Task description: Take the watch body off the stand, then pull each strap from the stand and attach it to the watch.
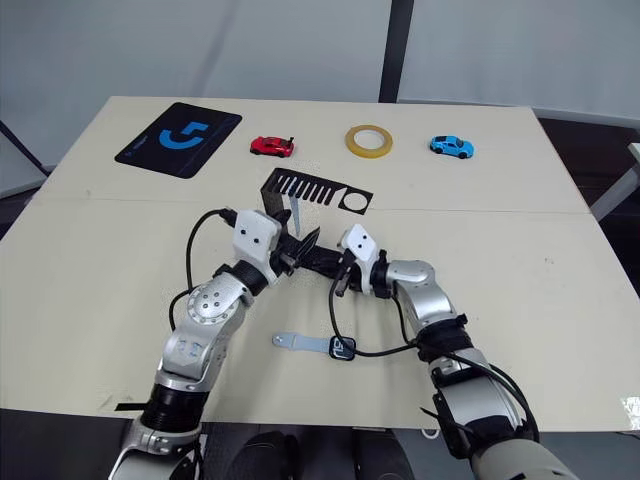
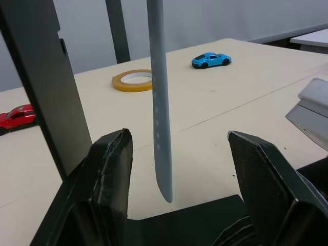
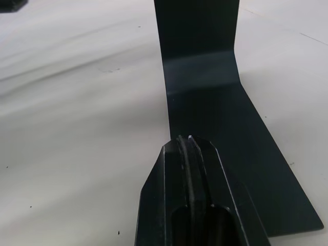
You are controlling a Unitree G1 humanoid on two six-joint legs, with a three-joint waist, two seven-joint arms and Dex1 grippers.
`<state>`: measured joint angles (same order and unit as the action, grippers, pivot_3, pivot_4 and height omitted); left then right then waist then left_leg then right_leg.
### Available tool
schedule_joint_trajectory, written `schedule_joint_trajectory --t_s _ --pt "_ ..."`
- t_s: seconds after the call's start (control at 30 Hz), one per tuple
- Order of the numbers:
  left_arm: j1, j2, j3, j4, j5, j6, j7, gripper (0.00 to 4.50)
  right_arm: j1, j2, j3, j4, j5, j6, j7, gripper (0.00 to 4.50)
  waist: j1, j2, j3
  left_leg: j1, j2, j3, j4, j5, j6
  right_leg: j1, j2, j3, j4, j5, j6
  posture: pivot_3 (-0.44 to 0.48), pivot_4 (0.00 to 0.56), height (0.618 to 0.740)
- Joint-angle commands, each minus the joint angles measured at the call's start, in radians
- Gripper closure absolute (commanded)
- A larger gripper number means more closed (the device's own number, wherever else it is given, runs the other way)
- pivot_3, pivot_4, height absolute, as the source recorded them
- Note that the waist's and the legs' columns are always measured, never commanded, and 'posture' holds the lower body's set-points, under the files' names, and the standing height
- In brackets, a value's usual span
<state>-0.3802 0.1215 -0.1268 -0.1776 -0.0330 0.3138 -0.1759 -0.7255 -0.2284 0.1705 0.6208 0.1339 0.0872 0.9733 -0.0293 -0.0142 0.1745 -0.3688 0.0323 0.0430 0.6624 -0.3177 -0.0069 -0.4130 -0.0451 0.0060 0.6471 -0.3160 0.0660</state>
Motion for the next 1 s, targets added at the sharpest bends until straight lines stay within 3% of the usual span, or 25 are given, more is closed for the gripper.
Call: schedule_joint_trajectory --t_s 0.03,0.17,0.2,0.27,0.43,1.0 --pt "-0.026 -0.004 0.005 0.005 0.011 -0.038 -0.001 1.31 0.018 -0.01 0.012 -0.011 -0.019 0.017 0.004 4.5 0.0 0.0 0.0 0.0 0.0 0.0 0.0 0.0 0.0 0.0 0.0 0.0 0.0 0.0 0.0 0.0 0.15 0.74" --pt "-0.052 -0.011 0.005 0.039 0.015 -0.052 0.004 1.31 0.022 -0.009 0.014 -0.022 -0.018 0.024 0.004 4.5 0.0 0.0 0.0 0.0 0.0 0.0 0.0 0.0 0.0 0.0 0.0 0.0 0.0 0.0 0.0 0.0 0.15 0.74" --pt "-0.055 -0.013 0.004 0.043 0.015 -0.055 0.004 1.57 0.024 -0.009 0.015 -0.024 -0.018 0.025 0.003 4.5 0.0 0.0 0.0 0.0 0.0 0.0 0.0 0.0 0.0 0.0 0.0 0.0 0.0 0.0 0.0 0.0 0.15 0.74" --pt "-0.057 -0.014 -0.001 0.047 0.019 -0.056 0.004 2.19 0.027 -0.008 0.016 -0.03 -0.018 0.028 0.002 4.5 0.0 0.0 0.0 0.0 0.0 0.0 0.0 0.0 0.0 0.0 0.0 0.0 0.0 0.0 0.0 0.0 0.15 0.74" --pt "-0.051 -0.017 0.005 0.045 0.022 -0.051 0.009 4.49 0.032 -0.008 0.018 -0.04 -0.016 0.037 0.0 4.5 0.0 0.0 0.0 0.0 0.0 0.0 0.0 0.0 0.0 0.0 0.0 0.0 0.0 0.0 0.0 0.0 0.15 0.74" --pt "-0.022 0.015 0.032 -0.091 0.002 -0.088 -0.028 4.49 0.053 -0.009 0.025 -0.059 -0.027 0.071 -0.035 4.5 0.001 0.0 0.0 0.0 0.0 0.0 0.0 0.0 0.0 0.0 0.0 0.0 -0.001 0.0 0.0 0.0 0.15 0.74"
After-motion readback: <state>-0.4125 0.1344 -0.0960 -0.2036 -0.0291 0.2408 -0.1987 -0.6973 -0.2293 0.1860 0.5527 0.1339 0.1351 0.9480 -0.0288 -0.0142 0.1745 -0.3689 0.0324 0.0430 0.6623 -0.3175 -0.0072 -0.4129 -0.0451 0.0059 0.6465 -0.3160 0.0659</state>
